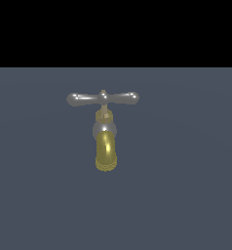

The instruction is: Turn on the faucet by rotating a designated handle.

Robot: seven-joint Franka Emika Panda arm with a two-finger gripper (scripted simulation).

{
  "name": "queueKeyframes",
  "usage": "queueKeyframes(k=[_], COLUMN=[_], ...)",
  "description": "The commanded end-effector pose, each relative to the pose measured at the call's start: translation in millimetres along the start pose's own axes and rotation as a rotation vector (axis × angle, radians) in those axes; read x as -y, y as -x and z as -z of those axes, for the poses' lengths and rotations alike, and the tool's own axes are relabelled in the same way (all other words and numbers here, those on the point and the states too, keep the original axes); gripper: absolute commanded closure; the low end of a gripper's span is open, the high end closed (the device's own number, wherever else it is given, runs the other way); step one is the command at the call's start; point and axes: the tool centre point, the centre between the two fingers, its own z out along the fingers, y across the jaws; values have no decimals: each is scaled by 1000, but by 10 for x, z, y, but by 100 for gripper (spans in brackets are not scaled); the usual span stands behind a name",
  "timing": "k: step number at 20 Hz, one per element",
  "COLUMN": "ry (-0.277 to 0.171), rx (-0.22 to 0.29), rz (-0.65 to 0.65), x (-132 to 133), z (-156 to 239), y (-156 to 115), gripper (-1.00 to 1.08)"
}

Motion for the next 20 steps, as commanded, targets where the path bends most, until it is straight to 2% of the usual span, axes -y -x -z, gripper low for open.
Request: queueKeyframes(k=[1, 11, 20], ry=[0, 1, 3], rx=[0, 1, 2], rz=[0, 61, 220], x=[0, -70, -242], z=[0, -104, -378], y=[0, -37, -155], gripper=[108, 108, 108])
